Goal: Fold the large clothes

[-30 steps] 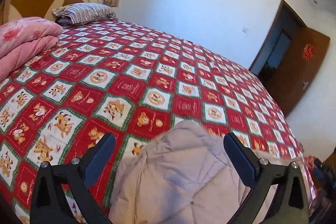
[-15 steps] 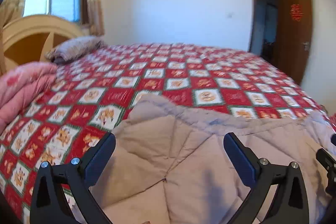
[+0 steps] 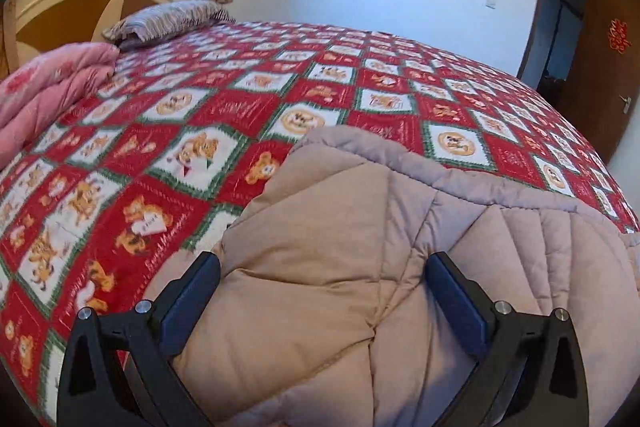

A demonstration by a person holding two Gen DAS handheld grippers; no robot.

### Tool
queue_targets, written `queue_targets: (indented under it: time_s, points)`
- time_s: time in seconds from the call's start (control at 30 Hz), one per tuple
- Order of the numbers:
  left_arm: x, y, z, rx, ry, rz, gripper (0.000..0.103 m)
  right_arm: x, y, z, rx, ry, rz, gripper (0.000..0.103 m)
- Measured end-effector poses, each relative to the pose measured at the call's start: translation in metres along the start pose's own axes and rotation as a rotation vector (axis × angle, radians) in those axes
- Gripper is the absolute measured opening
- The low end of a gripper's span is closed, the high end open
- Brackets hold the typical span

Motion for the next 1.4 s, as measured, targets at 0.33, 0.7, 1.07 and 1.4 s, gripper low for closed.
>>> queue_targets:
  time_s: [0.33,0.7,1.07,1.4]
  points:
    - [0.006,-0.008,0.007,-0.016,0.045,0.026,0.102,0.002,-0.018,0.009,-0.002,0.026,0.048,0.095]
    - [0.007,-0.011,0.006,-0.038,0.027,0.047,0.102,0.004,-0.024,0.009,-0.011,0.019,0.066,0.097]
    - [-0.016,0.05,0.013,0.065,0.112,0.041,0.102,-0.011,-0.005,0.012,0.165,0.113,0.098,0.093]
    - [0.015,0.007,0.035,-0.046,0.062,0.094,0.102,-0.032,0.0,0.096,0.099,0.172,0.016,0.098]
Point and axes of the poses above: each gripper's, at about its wrist camera, not at the fingertips, and y roughly against the way its jaws point, z to its left, x to its underside, the point moved 8 cm from there along -y, roughly the way its jaws point, and after that the axes turned 6 degrees about x, right-handed, at the moved point
